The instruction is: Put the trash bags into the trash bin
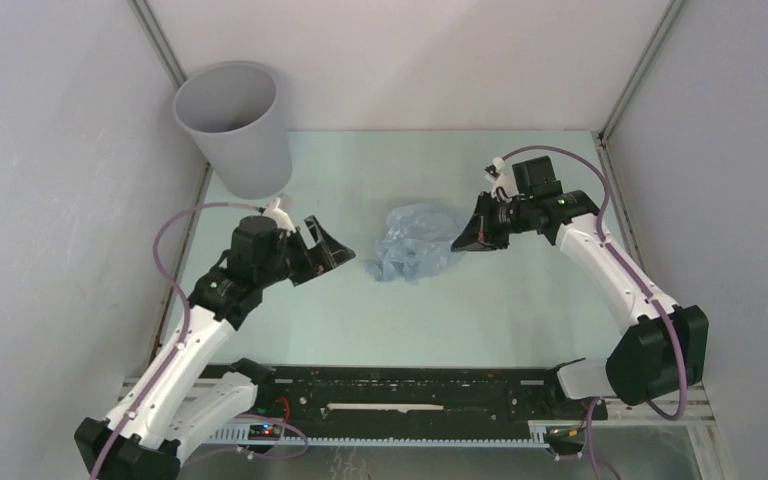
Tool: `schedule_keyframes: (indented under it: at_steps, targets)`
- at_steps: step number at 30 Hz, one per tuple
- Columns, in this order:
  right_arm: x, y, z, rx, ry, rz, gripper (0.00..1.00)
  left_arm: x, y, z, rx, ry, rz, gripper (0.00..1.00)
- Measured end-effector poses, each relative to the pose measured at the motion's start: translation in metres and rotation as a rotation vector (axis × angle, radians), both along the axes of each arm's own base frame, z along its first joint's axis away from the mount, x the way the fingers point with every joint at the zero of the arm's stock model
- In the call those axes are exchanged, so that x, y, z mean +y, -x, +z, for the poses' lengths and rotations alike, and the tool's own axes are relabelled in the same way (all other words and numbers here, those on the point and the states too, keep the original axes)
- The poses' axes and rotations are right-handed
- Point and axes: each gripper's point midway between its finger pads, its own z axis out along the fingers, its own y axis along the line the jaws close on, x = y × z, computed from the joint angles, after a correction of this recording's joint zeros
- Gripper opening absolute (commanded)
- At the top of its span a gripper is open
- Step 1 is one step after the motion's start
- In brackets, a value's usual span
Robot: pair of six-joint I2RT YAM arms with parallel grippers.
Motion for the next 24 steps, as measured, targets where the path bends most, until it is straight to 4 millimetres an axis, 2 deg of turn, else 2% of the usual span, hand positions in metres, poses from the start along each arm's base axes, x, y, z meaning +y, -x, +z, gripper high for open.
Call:
schedule_keyframes:
  at_steps: [2,4,6,9,10,11,12,15,18,20,24]
  targets:
    - [-0.001,-0.001,0.002,-0.009,-0.002,-0.002,0.00,-0.005,-0.001,0.011,-0.040,-0.025,-0.025,0.91]
    - [-0.001,-0.001,0.005,-0.018,-0.011,-0.002,0.00,-0.014,0.001,0.011,-0.047,-0.056,-0.066,0.92]
    - [-0.001,-0.003,0.008,-0.026,-0.021,-0.007,0.00,-0.028,0.003,0.005,-0.036,-0.097,-0.120,0.91]
    - [-0.002,-0.006,0.015,-0.046,-0.040,-0.022,0.00,-0.050,0.006,-0.015,0.000,-0.194,-0.200,0.78]
    - [-0.004,-0.007,0.017,-0.050,-0.045,-0.031,0.00,-0.054,0.006,-0.020,0.010,-0.218,-0.212,0.77]
    - [-0.007,-0.008,0.021,-0.057,-0.052,-0.044,0.00,-0.059,0.002,-0.030,0.022,-0.266,-0.225,0.78]
    - [-0.011,-0.010,0.024,-0.064,-0.057,-0.060,0.00,-0.060,0.004,-0.031,0.022,-0.271,-0.233,0.81]
    - [-0.019,-0.013,0.032,-0.085,-0.066,-0.094,0.00,-0.059,-0.006,-0.052,0.054,-0.340,-0.217,0.89]
    - [-0.023,-0.013,0.036,-0.092,-0.075,-0.108,0.00,-0.061,-0.016,-0.073,0.086,-0.393,-0.212,0.93]
    - [-0.022,-0.012,0.037,-0.090,-0.079,-0.106,0.00,-0.068,-0.020,-0.083,0.096,-0.394,-0.238,0.96]
    - [-0.022,-0.012,0.038,-0.087,-0.085,-0.103,0.00,-0.099,-0.027,-0.092,0.079,-0.315,-0.336,0.96]
